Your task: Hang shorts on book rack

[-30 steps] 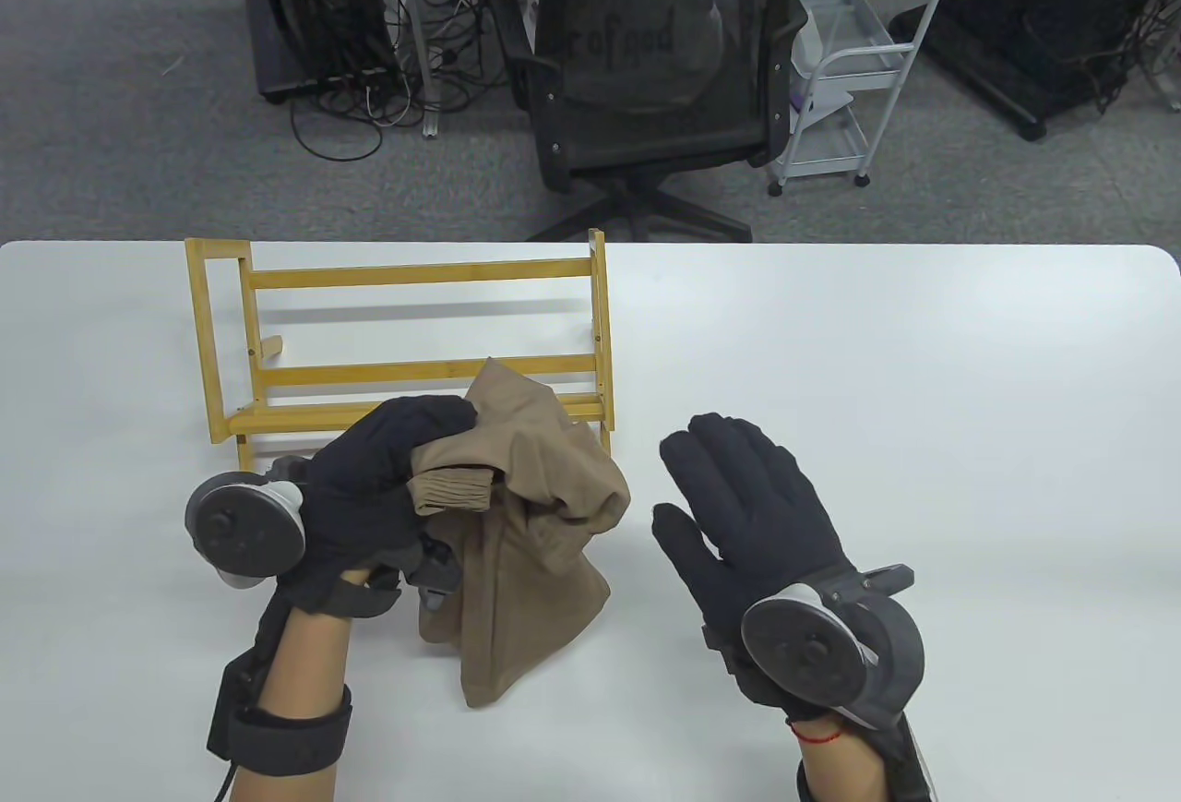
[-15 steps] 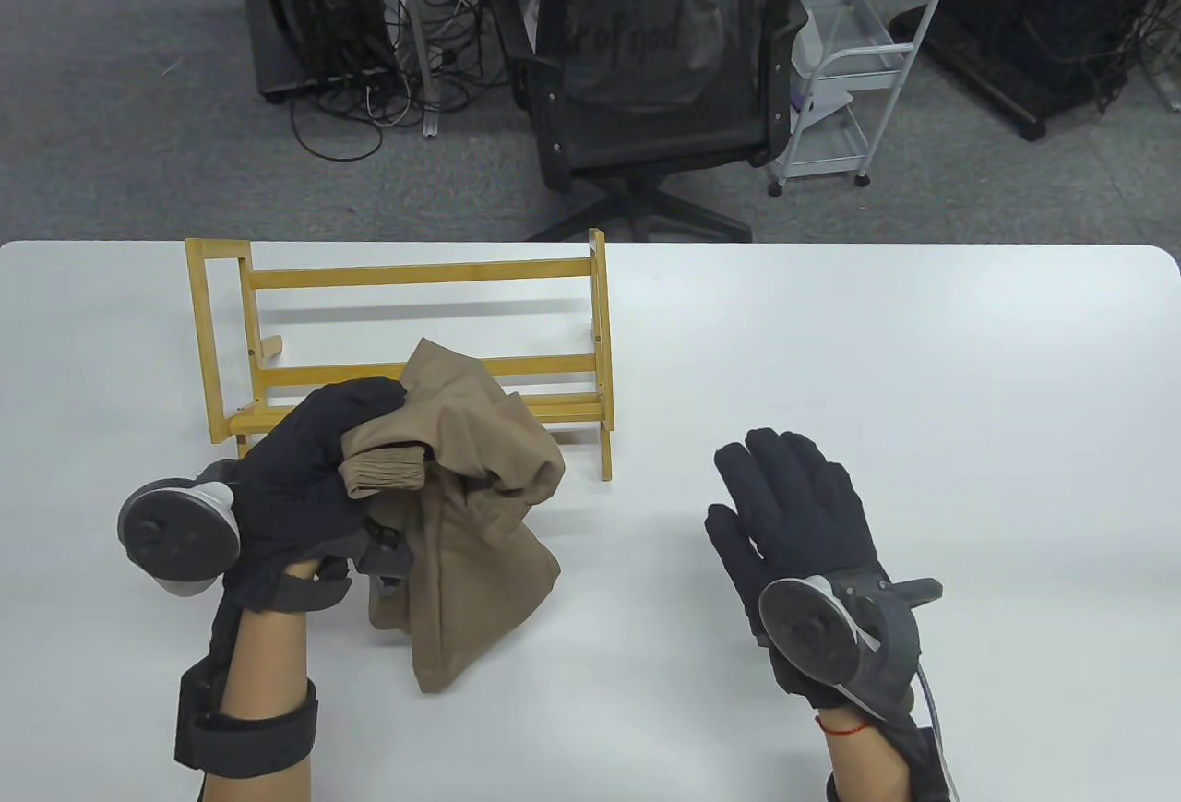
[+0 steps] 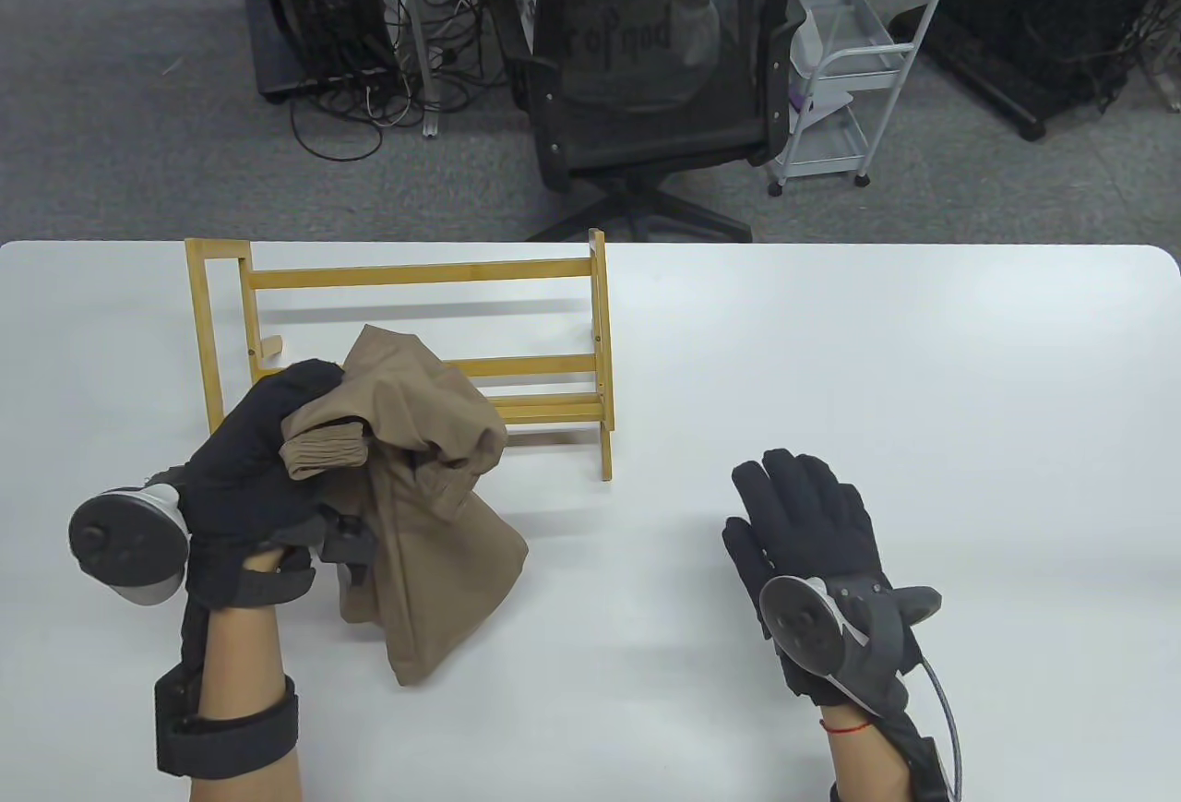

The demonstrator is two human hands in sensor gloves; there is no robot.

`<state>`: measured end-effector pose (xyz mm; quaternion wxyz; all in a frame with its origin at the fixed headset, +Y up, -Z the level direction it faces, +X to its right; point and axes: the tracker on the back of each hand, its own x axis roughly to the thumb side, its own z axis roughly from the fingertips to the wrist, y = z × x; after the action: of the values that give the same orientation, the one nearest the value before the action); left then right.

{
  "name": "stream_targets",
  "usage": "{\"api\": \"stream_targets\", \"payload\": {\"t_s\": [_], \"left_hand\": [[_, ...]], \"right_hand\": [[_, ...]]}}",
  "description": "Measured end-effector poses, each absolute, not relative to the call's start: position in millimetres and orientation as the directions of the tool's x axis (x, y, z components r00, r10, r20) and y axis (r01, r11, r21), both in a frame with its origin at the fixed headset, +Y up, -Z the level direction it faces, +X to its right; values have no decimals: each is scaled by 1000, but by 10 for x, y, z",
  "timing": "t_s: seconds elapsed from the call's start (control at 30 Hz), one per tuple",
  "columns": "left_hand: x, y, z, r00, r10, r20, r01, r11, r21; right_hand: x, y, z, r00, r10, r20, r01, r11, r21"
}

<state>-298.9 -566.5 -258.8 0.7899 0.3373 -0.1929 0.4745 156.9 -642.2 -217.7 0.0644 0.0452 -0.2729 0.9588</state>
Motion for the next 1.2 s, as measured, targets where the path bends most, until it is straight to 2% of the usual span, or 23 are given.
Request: {"api": "stream_targets", "payload": {"t_s": [0.4, 0.67, 1.2], "left_hand": [[-3069, -5770, -2702, 492, 676, 549, -862, 289, 416], [-2993, -5871, -2954, 461, 745, 482, -876, 294, 383], [-2957, -5917, -3405, 464, 798, 384, -871, 332, 362]], "right_hand": [[1595, -6535, -2203, -993, 75, 95, -113, -862, -494], [1626, -6531, -2192, -992, 84, 95, -120, -860, -496], [1638, -6536, -2196, -989, 105, 107, -144, -859, -491]]}}
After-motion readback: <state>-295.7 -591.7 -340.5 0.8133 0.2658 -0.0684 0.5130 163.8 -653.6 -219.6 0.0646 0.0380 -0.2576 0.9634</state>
